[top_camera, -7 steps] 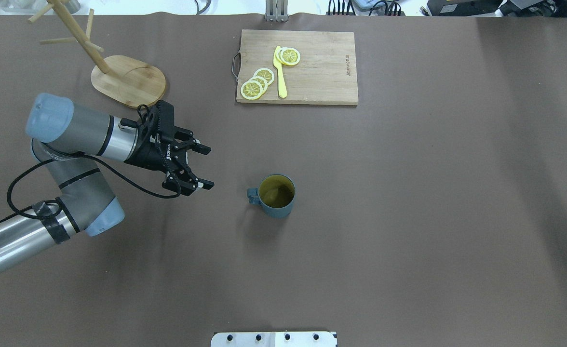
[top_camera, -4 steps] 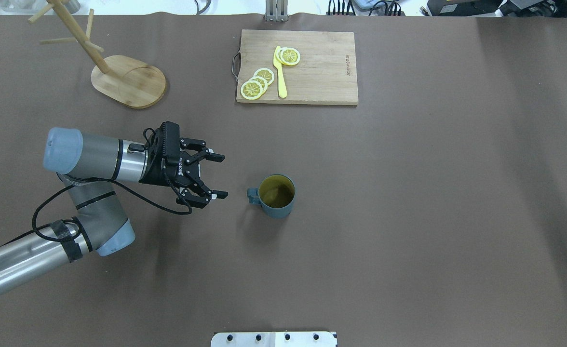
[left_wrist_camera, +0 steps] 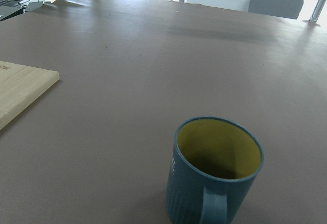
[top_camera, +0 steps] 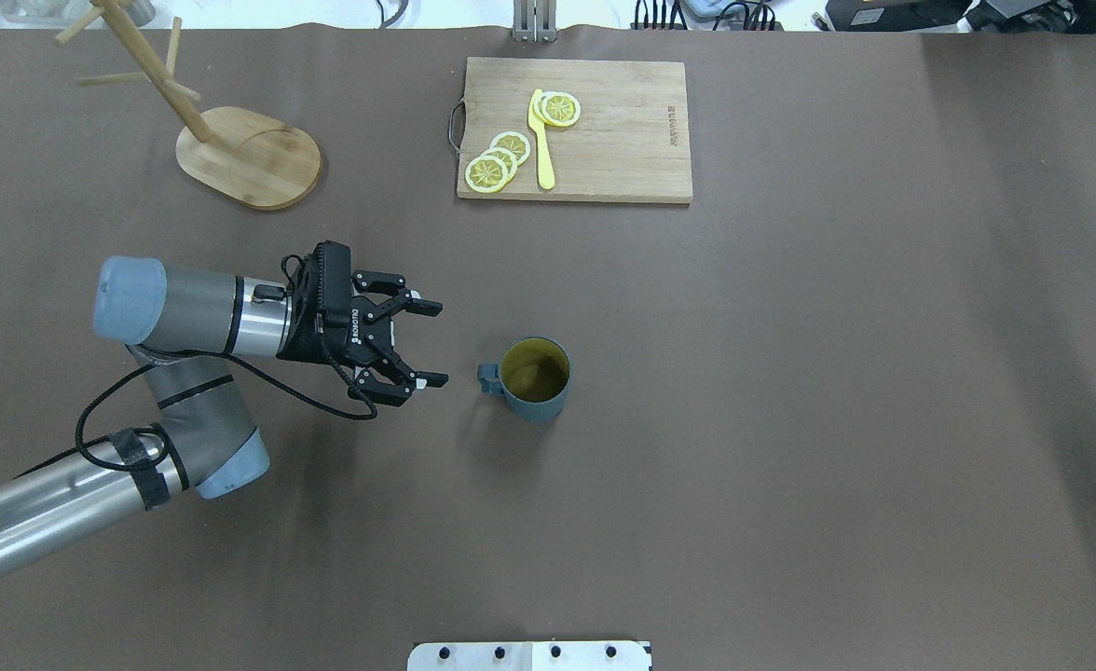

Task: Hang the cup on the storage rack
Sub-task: 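Move the left gripper to the blue mug and grasp its rim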

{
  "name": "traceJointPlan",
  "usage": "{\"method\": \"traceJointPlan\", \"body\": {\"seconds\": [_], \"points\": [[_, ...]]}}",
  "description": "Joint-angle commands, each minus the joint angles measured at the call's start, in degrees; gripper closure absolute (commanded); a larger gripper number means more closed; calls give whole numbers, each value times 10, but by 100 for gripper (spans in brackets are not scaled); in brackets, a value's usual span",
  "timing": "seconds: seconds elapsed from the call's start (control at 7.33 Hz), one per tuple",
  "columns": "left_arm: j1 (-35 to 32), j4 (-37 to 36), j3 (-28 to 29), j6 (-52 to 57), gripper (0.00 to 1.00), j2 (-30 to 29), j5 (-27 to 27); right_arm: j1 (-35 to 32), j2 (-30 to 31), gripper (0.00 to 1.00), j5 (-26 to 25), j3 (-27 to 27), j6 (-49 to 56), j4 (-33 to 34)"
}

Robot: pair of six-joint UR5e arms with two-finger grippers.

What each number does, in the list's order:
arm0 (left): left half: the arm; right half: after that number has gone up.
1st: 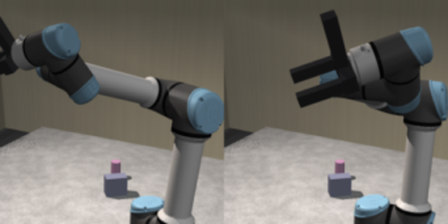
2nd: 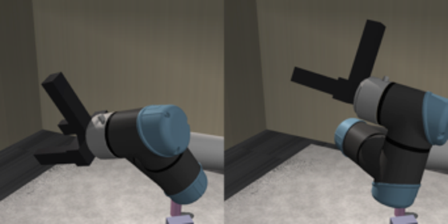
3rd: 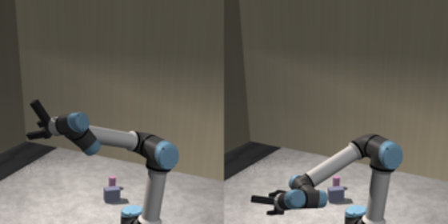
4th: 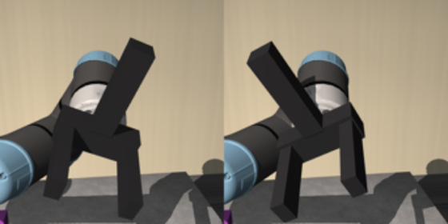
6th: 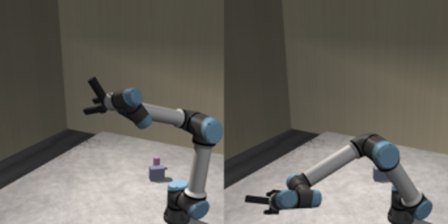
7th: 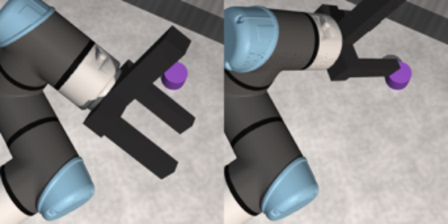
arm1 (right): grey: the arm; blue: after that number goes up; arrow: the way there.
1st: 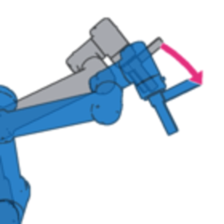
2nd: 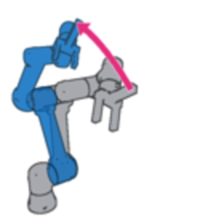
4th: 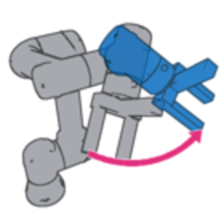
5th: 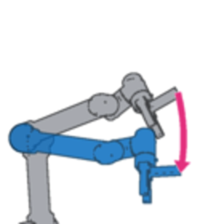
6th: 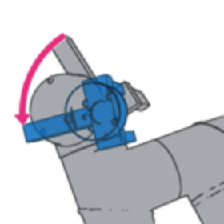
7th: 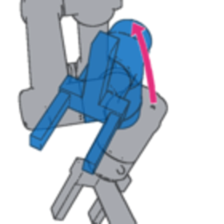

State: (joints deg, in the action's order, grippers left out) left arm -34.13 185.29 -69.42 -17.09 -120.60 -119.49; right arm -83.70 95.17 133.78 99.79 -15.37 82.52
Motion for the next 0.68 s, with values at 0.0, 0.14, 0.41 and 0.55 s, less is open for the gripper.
{"method": "traceJointPlan", "body": {"seconds": [0.0,0.14,0.41,0.55], "points": [[9,-1,9,1,13,-6,1,-24,-2,0,3,-23,41,0],[15,-2,15,2,13,-8,0,-25,1,0,2,-23,41,-1],[34,-1,16,2,15,-10,0,-27,9,0,2,-22,42,-2],[37,-1,16,2,15,-10,4,-28,12,0,3,-21,42,-3]]}}
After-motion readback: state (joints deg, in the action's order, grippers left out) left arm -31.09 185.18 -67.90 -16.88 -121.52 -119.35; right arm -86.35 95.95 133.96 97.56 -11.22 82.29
